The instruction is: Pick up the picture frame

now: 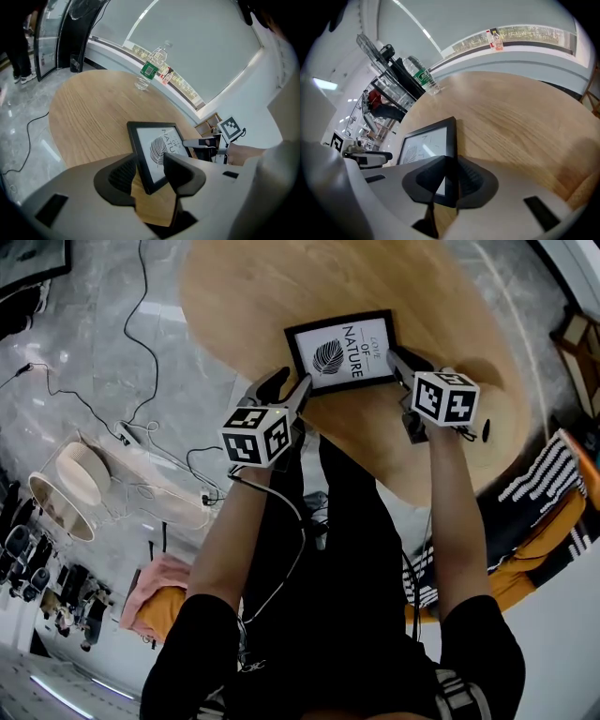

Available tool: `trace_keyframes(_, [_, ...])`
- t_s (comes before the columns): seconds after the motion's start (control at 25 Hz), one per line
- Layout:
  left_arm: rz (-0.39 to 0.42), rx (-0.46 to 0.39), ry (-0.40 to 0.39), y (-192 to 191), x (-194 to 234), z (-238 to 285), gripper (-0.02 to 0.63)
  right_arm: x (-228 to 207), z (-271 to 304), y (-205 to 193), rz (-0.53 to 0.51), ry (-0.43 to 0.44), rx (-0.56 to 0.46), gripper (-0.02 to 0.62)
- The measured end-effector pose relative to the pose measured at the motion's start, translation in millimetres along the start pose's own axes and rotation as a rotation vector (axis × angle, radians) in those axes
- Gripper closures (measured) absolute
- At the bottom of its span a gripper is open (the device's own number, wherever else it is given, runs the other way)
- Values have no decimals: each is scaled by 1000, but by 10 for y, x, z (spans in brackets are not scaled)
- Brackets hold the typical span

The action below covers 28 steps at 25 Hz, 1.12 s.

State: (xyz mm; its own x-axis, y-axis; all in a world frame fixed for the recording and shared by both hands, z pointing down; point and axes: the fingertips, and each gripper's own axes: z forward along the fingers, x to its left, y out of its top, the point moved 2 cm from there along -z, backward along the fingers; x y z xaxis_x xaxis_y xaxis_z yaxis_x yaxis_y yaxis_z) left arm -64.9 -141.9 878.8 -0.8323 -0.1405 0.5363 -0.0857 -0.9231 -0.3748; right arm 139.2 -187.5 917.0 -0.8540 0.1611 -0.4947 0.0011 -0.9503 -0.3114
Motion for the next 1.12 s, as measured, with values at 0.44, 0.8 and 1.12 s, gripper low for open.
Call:
trace_keyframes(0.44, [-123,-61,-96,47,56,34,415,-20,1,26,153,150,-23,505])
trace_keyframes(0.8, [-186,-56,-194,1,1,30,508,6,0,-17,135,134,-41,505])
trace_keyframes(1.12, [-128,-56,-208,183,-133,-345,512,351,-356,51,100,71,-83,508])
